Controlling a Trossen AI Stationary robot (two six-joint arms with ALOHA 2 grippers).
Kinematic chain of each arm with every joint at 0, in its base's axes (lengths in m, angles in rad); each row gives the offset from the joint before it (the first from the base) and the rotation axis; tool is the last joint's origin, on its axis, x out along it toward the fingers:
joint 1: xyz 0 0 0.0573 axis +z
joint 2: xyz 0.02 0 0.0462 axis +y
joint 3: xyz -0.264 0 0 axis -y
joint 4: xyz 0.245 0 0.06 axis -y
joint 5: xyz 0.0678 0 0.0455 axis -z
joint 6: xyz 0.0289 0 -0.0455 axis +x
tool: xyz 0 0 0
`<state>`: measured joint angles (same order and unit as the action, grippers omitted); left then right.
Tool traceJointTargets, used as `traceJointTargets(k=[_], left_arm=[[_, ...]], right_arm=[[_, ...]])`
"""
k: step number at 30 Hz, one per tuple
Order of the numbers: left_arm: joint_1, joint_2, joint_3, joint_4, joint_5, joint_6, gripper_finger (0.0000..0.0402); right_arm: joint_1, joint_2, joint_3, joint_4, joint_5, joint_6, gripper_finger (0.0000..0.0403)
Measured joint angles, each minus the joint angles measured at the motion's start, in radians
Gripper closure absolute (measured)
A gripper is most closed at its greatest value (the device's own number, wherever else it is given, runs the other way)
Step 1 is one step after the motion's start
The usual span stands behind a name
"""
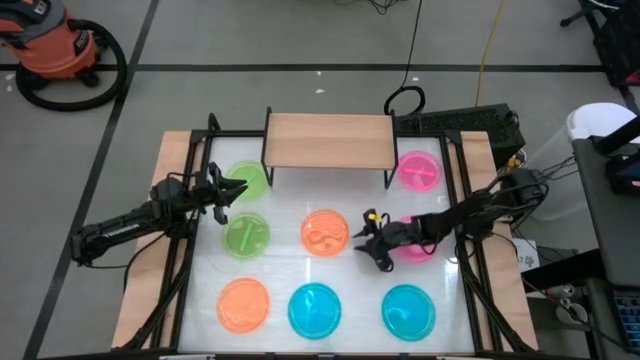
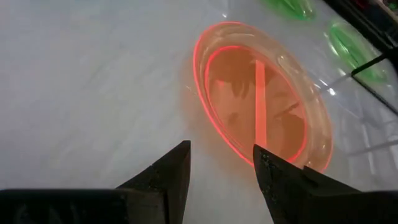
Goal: Place and stack plates onto a shelf
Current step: Put the top orange plate on the shelf
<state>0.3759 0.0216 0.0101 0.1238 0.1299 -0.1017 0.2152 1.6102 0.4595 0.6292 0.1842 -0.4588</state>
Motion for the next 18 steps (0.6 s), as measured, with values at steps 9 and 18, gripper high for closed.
traceJointTargets(k=[9,18], left_arm=[[0.0,0.0,0.0,0.0,0.0,0.0,0.0321],[0.0,0.0,0.0,0.0,0.0,0.0,0.0321]], right_arm=[[0.029,0.162,0.181,-0.099,0.059,-0.084,0.0245],[0.029,0.217,0.222,-0.116,0.152,-0.142,0.0261]])
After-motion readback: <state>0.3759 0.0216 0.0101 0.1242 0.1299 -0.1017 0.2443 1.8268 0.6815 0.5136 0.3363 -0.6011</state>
